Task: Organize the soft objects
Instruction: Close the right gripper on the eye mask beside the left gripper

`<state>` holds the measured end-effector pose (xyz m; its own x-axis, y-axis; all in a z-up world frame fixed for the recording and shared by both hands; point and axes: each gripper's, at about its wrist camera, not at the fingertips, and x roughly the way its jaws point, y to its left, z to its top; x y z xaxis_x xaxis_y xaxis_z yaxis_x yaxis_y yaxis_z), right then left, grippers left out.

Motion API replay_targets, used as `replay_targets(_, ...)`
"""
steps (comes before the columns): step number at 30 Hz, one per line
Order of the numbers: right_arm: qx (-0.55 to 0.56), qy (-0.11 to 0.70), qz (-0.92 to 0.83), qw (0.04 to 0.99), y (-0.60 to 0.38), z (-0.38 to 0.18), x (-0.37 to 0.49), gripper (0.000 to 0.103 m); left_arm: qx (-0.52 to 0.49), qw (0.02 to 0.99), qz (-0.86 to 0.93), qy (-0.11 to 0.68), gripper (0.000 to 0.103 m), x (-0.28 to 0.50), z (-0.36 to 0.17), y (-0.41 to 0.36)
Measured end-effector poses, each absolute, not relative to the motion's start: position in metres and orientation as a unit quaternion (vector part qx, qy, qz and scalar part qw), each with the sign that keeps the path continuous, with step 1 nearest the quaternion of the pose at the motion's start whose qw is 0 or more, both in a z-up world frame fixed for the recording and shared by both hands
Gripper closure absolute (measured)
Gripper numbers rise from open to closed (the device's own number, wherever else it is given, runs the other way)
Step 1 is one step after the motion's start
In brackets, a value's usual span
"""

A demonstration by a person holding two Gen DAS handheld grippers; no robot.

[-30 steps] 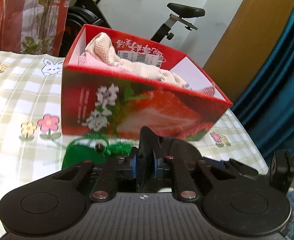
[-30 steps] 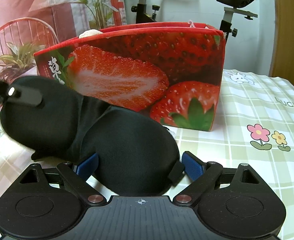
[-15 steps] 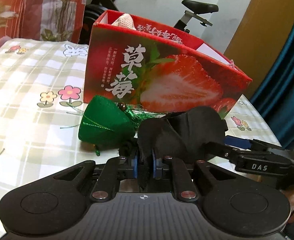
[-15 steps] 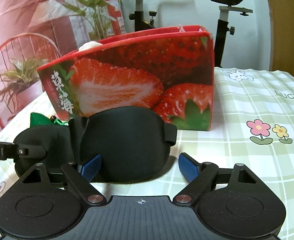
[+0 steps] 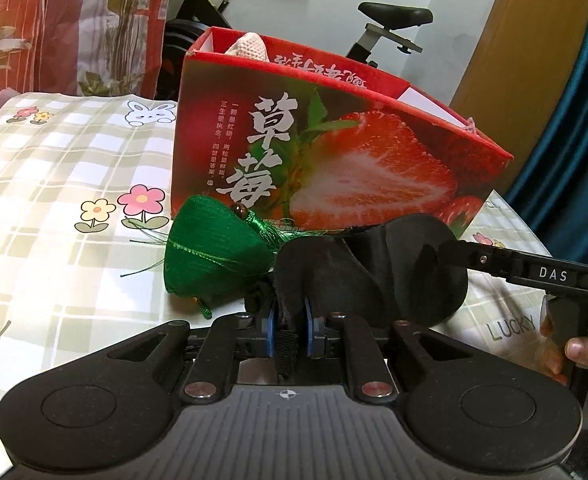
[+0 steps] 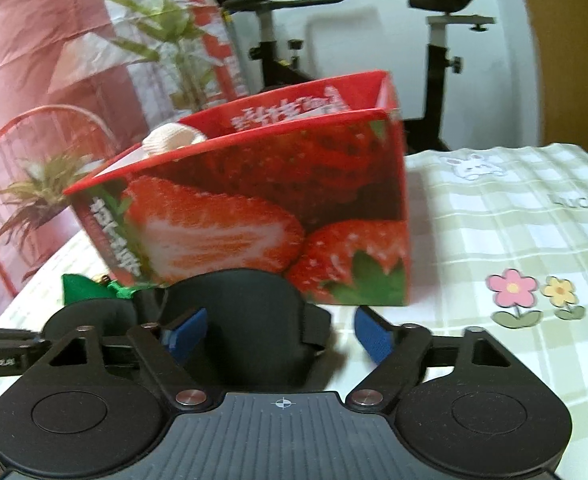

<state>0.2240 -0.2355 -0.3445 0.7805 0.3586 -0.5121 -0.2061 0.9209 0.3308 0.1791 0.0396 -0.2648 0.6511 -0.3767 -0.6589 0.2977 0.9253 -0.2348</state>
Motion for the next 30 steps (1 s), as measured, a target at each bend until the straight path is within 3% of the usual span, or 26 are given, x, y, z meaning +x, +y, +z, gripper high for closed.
replay_targets(8,0.116,0.268,0.151,0.945,-0.232,-0.33,0.201,0.071,-0.058,0.907,-0.186,0.373,0.088,0.176,-0.265,0.04)
replay_targets(13,0.114,0.248,0.163,0.948,-0.238,-0.315,0.18,0.086,-0.074,0.907,-0.187,0.37,0.088,0.17,-0.261,0.042)
replay_targets(22,0.089,0.25,0.183,0.947,-0.222,-0.302,0.156,0.092,-0.072,0.919,-0.203,0.33,0.089,0.148,-0.233,0.043)
replay_targets(30,0.082,0.193,0.187,0.96,-0.224,-0.259,0.138,0.092,-0.062,0.942,-0.203,0.262,0.089,0.129,-0.183,0.045)
